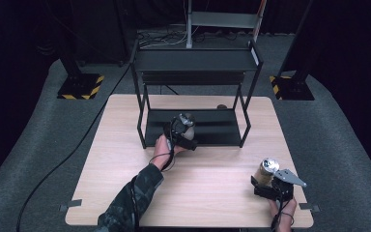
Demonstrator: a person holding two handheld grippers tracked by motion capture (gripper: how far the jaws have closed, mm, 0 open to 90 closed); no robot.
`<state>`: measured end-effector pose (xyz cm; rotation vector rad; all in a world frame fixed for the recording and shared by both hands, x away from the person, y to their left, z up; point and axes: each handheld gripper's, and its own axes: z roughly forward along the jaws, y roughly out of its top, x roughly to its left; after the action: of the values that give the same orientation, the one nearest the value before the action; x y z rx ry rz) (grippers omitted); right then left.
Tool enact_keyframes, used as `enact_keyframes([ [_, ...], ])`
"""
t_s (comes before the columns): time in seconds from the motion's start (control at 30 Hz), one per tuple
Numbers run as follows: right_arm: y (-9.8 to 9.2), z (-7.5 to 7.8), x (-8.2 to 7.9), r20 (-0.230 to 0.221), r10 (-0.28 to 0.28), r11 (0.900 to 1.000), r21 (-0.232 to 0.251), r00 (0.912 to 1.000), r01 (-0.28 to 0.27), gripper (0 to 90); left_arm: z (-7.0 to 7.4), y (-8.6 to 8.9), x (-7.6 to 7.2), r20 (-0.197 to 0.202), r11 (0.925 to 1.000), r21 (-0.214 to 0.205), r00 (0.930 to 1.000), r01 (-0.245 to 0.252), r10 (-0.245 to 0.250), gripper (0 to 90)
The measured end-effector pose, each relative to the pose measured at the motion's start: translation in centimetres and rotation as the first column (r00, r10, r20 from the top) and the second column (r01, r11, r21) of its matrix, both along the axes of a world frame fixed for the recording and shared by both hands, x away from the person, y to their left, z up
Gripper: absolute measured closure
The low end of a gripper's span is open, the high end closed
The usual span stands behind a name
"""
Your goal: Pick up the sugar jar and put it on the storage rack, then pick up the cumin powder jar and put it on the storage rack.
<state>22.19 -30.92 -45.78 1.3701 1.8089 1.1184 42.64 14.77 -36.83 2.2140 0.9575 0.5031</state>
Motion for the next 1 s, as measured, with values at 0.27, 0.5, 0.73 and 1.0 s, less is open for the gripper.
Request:
enact_keyframes([
  [0.27, 0.2, 0.0, 0.0, 0.000, -0.003, 1.0000, -0.009, 1.0000, 0.003, 0.0, -0.6, 2.0, -2.4, 0.020, 0.9993, -0.014, 0.9992, 0.035, -0.035, 0.4],
  [0.5, 0.3, 0.1, 0.0, 0.000, 0.002, 0.9997, -0.022, 1.0000, -0.002, 0.0, -1.7, 3.7, -5.2, 0.025, 0.9961, -0.013, 0.9959, 0.087, -0.087, 0.5],
  [0.73, 0.4, 0.0, -0.1, 0.004, -0.003, 0.9998, -0.022, 1.0000, 0.003, 0.0, -3.2, 5.5, -8.2, -0.002, 0.9970, -0.010, 0.9970, 0.077, -0.077, 0.2],
  [1.0, 0.4, 0.0, -0.1, 0.001, -0.004, 0.9998, -0.020, 1.0000, 0.004, 0.0, -5.2, 7.9, -11.6, -0.058, 0.9982, -0.051, 0.9977, 0.030, -0.033, 0.2],
])
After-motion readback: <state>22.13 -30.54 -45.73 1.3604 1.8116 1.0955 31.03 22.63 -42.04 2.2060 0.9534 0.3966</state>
